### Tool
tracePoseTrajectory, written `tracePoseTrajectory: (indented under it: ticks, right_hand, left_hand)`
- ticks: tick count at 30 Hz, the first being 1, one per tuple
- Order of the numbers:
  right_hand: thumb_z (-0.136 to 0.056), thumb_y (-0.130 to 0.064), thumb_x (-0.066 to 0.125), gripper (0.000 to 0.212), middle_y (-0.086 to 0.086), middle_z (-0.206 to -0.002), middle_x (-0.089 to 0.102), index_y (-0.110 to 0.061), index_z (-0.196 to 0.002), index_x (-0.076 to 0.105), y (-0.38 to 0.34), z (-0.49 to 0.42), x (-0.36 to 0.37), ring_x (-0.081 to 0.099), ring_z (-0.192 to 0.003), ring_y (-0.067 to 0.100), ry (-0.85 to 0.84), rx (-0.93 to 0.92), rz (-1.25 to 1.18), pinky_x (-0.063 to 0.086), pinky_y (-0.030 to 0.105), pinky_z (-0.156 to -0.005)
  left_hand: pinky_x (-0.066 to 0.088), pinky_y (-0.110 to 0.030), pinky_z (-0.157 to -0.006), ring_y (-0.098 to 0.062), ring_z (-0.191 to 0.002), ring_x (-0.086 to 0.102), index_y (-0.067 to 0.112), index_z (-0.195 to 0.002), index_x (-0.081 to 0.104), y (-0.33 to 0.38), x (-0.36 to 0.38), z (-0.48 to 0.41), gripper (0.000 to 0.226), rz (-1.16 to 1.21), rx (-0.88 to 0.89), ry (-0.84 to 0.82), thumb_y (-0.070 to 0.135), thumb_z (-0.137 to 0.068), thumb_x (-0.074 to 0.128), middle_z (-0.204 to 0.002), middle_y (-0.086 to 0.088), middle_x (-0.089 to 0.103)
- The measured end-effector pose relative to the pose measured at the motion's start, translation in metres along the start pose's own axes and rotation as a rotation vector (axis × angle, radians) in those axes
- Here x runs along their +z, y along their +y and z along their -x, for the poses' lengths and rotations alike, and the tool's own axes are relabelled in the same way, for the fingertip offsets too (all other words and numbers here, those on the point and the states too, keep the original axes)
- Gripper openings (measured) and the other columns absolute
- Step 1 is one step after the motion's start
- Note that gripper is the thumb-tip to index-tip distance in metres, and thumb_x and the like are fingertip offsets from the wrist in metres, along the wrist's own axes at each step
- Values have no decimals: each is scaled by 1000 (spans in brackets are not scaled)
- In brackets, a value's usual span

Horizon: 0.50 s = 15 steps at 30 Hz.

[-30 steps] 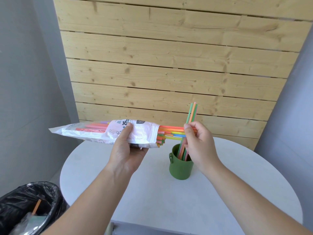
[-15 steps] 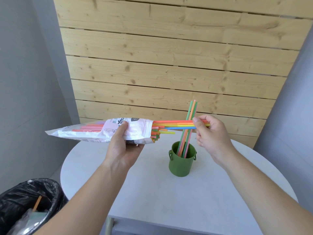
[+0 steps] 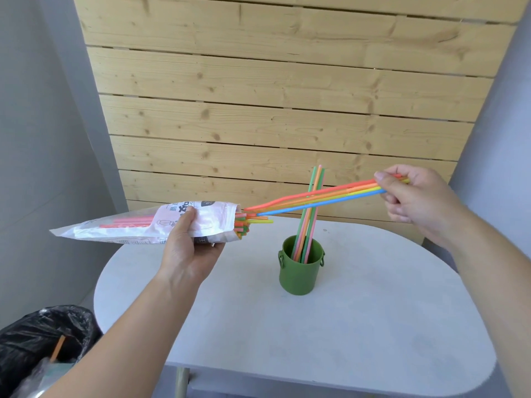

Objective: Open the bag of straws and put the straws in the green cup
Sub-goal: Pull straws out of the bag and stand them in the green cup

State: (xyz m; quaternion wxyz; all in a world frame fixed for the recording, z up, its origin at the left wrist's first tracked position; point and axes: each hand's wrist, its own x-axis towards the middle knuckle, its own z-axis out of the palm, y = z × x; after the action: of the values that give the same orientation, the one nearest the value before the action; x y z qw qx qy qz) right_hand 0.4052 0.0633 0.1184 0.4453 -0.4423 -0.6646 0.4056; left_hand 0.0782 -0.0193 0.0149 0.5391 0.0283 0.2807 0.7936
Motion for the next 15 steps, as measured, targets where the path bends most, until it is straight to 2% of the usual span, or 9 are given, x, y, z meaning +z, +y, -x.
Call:
tracePoseTrajectory:
  ticks: [3, 4, 6, 8, 10, 12, 15]
  right_hand:
    - [-102, -21, 56, 19, 3, -61, 35, -8, -88, 58, 4, -2, -21, 24, -42, 13, 6, 46, 37, 24, 21, -38]
    - [-102, -21, 56, 20, 3, -61, 35, -8, -88, 58, 7, -2, -27, 24, -42, 13, 14, 60, 42, 23, 20, -38]
    - [-102, -22, 56, 20, 3, -61, 35, -7, -89, 59, 13, -1, -37, 25, -41, 12, 25, 93, 66, 24, 20, -38]
    - [-102, -22, 56, 21, 3, -62, 36, -5, -91, 59, 17, 1, -43, 25, -41, 11, 12, 127, 103, 23, 20, -38]
    - [-102, -22, 56, 21, 2, -61, 36, -6, -89, 58, 17, 2, -45, 25, -41, 11, -10, 155, 139, 23, 20, -38]
    - [-102, -22, 56, 20, 2, -61, 36, -6, -89, 59, 15, 4, -46, 25, -41, 11, -22, 175, 183, 23, 21, -38]
    - [-102, -21, 57, 20, 4, -62, 36, -4, -90, 59, 10, 6, -49, 25, -40, 11, -20, 183, 231, 23, 20, -38]
  left_hand:
    - [47, -41, -100, -43, -105, 74, 3, -125, 58, -1, -1, 1, 31, -28, -16, 1, 25, -103, 57, -115, -26, 74]
    - [42, -37, -97, -42, -107, 73, 4, -123, 58, 0, -2, 1, 29, -35, -13, 12, 25, -103, 58, -117, -26, 74]
    - [36, -37, -93, -39, -118, 69, 7, -123, 59, 0, -4, -1, 29, -31, -13, 35, 25, -101, 61, -130, -22, 69]
    - [43, -34, -92, -35, -114, 72, 8, -120, 62, 0, -3, 1, 26, -33, -3, 55, 25, -100, 63, -128, -18, 71]
    - [58, -38, -81, -34, -100, 77, 7, -116, 64, -2, 0, 4, 23, -49, 4, 44, 25, -101, 61, -117, -17, 76]
    - [61, -39, -70, -36, -94, 78, 6, -117, 62, -4, 2, 8, 23, -55, -7, 6, 24, -103, 59, -111, -18, 78]
    - [61, -38, -66, -38, -98, 77, 5, -120, 61, -7, 2, 8, 26, -70, -17, -8, 24, -103, 58, -109, -19, 78]
